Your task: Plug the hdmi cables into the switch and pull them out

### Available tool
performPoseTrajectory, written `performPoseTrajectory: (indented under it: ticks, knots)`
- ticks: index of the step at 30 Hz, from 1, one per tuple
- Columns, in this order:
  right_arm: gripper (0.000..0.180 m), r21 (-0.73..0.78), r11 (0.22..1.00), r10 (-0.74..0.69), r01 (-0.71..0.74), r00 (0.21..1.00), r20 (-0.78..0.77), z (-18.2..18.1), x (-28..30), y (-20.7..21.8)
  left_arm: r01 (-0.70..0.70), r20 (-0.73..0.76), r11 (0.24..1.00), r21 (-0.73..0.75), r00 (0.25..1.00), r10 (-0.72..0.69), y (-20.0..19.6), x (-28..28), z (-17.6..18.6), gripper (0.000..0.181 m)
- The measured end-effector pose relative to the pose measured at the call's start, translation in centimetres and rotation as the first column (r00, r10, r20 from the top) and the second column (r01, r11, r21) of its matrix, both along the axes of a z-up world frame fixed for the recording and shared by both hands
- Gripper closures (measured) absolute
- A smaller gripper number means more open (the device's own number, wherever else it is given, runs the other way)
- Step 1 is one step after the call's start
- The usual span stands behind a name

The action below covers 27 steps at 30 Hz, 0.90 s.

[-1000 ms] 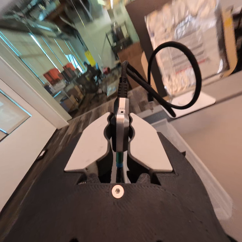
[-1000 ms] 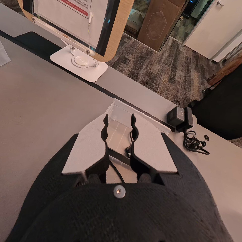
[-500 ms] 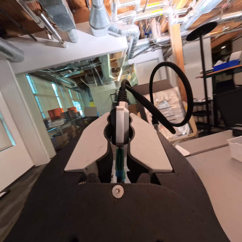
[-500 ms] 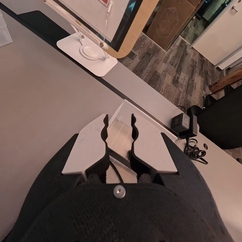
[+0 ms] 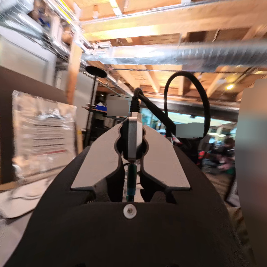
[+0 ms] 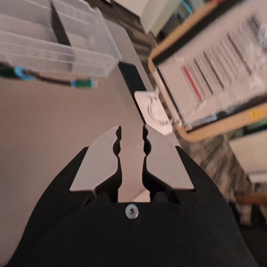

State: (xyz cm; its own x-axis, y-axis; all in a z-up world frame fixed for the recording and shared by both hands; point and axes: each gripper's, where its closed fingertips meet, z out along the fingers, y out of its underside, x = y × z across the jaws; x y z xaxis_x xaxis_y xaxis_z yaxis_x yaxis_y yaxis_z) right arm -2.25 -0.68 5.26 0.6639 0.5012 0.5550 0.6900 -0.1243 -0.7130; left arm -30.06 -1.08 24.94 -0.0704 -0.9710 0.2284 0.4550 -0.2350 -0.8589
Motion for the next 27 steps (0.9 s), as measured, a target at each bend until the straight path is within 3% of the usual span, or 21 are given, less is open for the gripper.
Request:
performPoseTrajectory:
  ticks: [1, 4, 9, 12, 15, 17, 21, 27]
  knots:
    - [0.151, 0.058, 0.996, 0.066, -0.067, 0.998, 0.023, 0.4, -1.9, 0.0, 0.063, 0.004, 0.997, -0.039, 0.998, -0.063, 0.1, 1.0, -0.4, 0.160]
    - [0.151, 0.304, 0.924, 0.214, -0.232, 0.972, 0.094, 2.8, -6.8, -0.7, 0.217, -0.014, 0.964, -0.153, 0.975, -0.221, 0.5, 4.6, -2.3, 0.160]
    - [0.147, 0.680, 0.672, 0.200, -0.294, 0.956, 0.215, 7.0, -9.9, -3.6, 0.293, -0.106, 0.918, -0.267, 0.938, -0.330, 0.7, 10.2, -6.1, 0.160]
    - [0.136, 0.781, 0.494, 0.050, -0.381, 0.910, 0.412, 6.8, -10.9, -4.6, 0.301, -0.141, 0.898, -0.321, 0.922, -0.360, 0.6, 12.6, -8.0, 0.160]
    - [0.128, 0.820, 0.407, -0.113, -0.404, 0.868, 0.484, 6.5, -11.4, -4.3, 0.334, -0.128, 0.855, -0.397, 0.902, -0.412, 0.4, 14.3, -9.5, 0.160]
    - [0.128, 0.833, 0.386, -0.166, -0.396, 0.858, 0.486, 6.6, -11.4, -4.0, 0.350, -0.115, 0.823, -0.448, 0.890, -0.441, 0.4, 15.2, -10.4, 0.160]
    - [0.129, 0.805, 0.416, -0.244, -0.423, 0.800, 0.547, 5.6, -11.0, -2.8, 0.400, -0.061, 0.732, -0.552, 0.855, -0.514, 0.3, 16.6, -11.9, 0.160]
    - [0.152, 0.736, 0.486, -0.299, -0.472, 0.701, 0.647, 3.3, -11.2, -1.5, 0.399, -0.009, 0.616, -0.679, 0.835, -0.551, 0.2, 18.6, -14.5, 0.159]
